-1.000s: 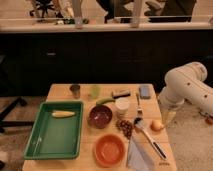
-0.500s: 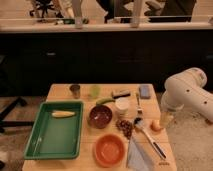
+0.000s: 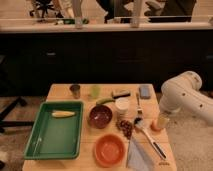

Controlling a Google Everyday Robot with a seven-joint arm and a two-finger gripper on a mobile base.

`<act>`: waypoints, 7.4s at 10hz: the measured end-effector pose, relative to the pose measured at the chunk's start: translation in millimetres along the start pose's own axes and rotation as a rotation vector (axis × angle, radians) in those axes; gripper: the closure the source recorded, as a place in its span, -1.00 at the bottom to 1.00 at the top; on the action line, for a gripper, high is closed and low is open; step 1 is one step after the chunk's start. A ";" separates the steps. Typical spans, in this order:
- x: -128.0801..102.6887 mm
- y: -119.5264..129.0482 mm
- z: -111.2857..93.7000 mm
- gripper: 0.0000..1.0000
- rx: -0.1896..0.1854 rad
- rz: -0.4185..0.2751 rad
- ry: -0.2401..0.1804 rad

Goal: Place brush in purple bowl

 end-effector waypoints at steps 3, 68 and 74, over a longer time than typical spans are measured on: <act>1.3 5.6 11.1 -0.60 -0.021 0.054 0.006; -7.3 94.3 164.5 0.06 -0.313 0.441 0.124; -9.4 94.4 157.2 1.00 -0.318 0.435 0.129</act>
